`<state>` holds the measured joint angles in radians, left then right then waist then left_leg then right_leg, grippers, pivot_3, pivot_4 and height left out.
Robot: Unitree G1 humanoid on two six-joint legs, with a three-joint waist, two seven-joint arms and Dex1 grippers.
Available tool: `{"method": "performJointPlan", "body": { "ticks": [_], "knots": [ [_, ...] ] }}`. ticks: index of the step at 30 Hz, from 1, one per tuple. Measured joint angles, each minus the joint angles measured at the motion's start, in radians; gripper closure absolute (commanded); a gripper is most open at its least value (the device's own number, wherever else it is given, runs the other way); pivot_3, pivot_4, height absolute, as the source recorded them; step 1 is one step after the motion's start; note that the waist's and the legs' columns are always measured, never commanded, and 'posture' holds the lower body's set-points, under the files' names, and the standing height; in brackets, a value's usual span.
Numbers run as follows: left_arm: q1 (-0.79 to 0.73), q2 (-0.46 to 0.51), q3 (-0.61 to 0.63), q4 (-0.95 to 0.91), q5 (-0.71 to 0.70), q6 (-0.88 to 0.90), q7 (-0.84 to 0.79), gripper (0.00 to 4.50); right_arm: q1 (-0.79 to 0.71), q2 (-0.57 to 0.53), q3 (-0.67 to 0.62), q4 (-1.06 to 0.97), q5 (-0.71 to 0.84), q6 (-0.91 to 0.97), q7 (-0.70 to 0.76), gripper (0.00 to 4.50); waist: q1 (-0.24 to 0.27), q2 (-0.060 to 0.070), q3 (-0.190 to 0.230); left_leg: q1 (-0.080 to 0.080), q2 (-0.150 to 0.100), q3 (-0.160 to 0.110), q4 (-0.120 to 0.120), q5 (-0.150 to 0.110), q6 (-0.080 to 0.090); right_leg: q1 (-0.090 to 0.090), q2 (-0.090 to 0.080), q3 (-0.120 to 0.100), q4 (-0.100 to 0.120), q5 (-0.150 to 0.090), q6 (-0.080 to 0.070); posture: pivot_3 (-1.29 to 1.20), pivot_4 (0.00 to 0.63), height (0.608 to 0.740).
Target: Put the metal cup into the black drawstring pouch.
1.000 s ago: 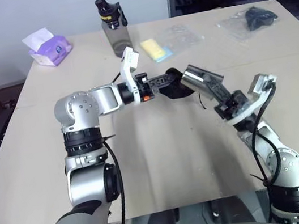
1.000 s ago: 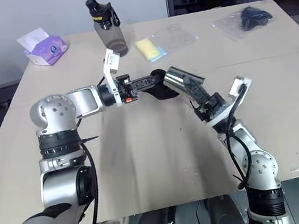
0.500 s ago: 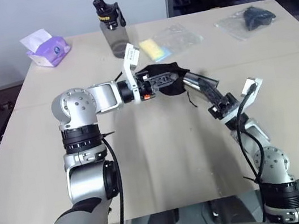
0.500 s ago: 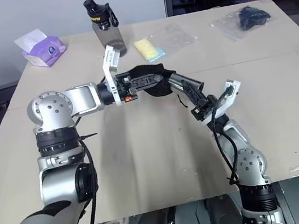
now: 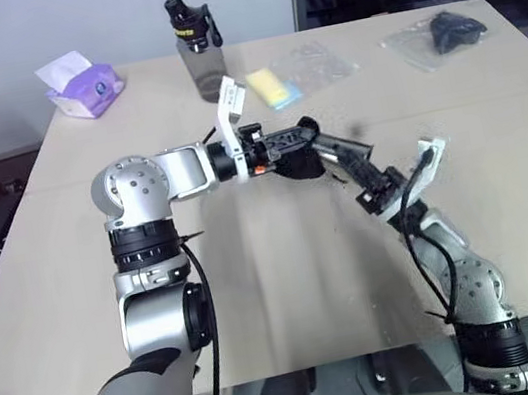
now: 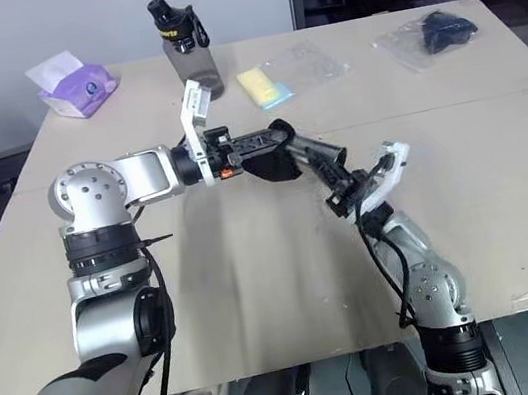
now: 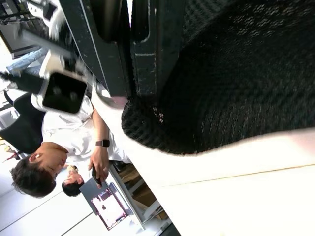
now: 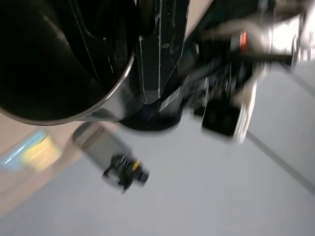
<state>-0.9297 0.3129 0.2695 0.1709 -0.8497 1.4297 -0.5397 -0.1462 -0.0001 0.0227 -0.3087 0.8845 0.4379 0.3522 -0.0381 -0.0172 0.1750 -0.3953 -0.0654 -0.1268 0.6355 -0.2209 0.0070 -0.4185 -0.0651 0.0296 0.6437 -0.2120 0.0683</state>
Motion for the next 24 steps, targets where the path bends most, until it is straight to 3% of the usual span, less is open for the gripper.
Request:
{"method": "performJointPlan", "body": {
  "ticks": [13,24],
  "knots": [
    [0.000,-0.022,0.015,0.000,-0.018,0.003,0.023,4.47,-0.026,0.009,0.047,0.008,-0.072,0.008,0.052,4.50,0.000,0.000,0.000,0.000,0.000,-0.001,0.000,0.000,-0.001,0.000,0.000,0.000,0.000,0.000,0.000,0.00,0.150,0.740],
    [0.004,-0.011,0.010,0.002,-0.016,-0.006,0.021,4.47,0.003,0.046,-0.070,-0.043,0.083,0.031,0.008,4.50,0.000,0.000,0.000,0.000,0.000,-0.001,0.000,0.000,0.000,0.000,0.000,0.000,0.000,0.000,0.000,0.00,0.150,0.740]
  ]
}}
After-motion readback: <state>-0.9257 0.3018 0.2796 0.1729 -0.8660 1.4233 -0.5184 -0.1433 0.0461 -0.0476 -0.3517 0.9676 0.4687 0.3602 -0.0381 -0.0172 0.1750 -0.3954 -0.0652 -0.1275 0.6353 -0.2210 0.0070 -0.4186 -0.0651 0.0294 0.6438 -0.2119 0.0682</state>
